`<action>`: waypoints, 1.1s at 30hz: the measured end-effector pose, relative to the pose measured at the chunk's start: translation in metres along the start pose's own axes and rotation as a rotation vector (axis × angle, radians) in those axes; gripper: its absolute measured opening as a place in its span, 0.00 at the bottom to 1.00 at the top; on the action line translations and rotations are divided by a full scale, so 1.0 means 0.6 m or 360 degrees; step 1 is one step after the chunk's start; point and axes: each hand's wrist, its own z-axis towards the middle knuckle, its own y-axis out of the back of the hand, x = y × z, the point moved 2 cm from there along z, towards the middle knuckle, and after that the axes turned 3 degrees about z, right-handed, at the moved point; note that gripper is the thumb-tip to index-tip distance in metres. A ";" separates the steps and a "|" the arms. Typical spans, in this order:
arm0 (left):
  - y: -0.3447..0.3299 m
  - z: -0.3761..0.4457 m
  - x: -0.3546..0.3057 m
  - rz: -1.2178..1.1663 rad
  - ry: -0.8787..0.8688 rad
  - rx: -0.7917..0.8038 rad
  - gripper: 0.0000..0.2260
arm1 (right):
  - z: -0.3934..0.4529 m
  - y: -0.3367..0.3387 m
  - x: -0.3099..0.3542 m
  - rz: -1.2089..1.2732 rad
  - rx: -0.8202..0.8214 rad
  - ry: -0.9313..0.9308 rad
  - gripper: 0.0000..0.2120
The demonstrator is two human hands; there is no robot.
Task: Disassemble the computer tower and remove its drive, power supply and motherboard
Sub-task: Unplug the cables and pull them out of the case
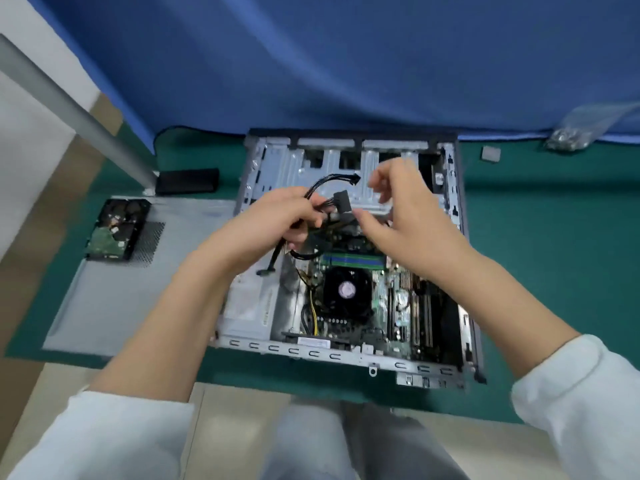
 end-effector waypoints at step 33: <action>0.268 -0.045 -0.066 -0.0428 -0.0325 -0.0029 0.14 | 0.224 -0.008 0.197 0.1037 -0.0299 -0.0451 0.14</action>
